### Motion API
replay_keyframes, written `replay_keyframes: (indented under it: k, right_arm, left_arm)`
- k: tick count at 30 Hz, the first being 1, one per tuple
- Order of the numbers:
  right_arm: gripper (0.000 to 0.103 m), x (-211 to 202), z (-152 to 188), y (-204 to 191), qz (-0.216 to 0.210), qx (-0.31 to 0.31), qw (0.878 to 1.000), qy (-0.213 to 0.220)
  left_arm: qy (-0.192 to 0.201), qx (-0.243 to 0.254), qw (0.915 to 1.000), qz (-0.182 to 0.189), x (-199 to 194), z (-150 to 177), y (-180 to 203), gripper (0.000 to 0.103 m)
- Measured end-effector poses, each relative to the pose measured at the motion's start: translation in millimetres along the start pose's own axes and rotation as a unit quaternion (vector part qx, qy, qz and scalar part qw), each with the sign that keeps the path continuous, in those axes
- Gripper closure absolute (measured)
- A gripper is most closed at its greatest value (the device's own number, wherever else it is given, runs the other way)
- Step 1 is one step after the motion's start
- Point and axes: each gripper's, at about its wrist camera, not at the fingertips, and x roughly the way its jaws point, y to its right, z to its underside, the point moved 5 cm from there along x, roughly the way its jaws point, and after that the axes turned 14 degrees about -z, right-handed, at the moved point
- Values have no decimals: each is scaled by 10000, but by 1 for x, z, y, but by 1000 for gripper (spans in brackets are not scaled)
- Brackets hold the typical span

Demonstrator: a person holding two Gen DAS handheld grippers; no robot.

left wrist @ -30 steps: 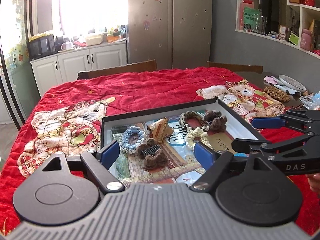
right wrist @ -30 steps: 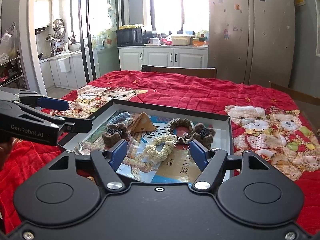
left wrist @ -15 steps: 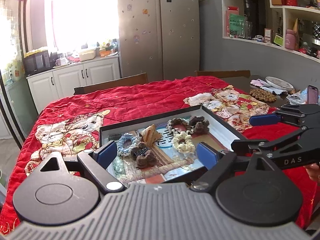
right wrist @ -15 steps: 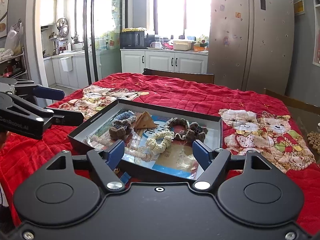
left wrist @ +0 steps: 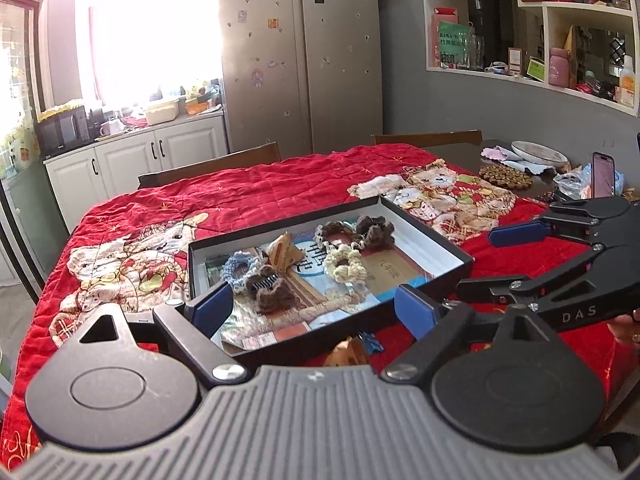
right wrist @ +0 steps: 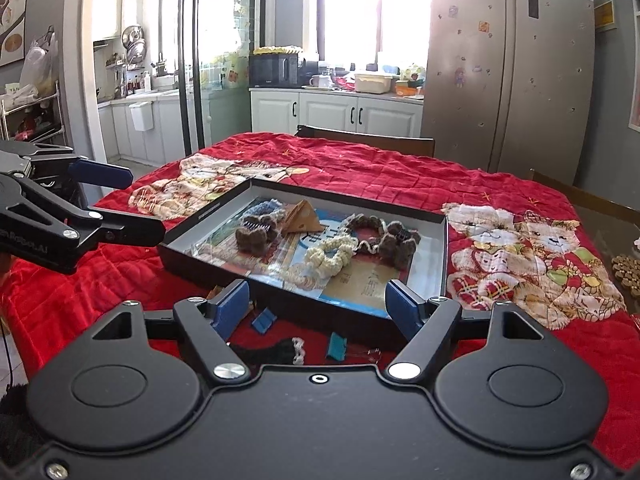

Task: Organize objects
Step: 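Withdraw both open tools from the box back to the remaining accessories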

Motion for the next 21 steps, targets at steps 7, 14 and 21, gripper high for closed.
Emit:
replay_keyframes:
  k: [7,14,21]
  right_arm:
    - [29,0,15,-5,-73,102,9998,-123]
    - [29,4,30,-6,-165,298,9991,-251]
    - [29,11,42,-5,-197,452,9982,-327]
  left_arm:
    - [-210,54,9997,94,2,17,6,10]
    - [-418,106,9989,200,9,33,13,10]
    - [-599,128,9977,283,18,46,18,10]
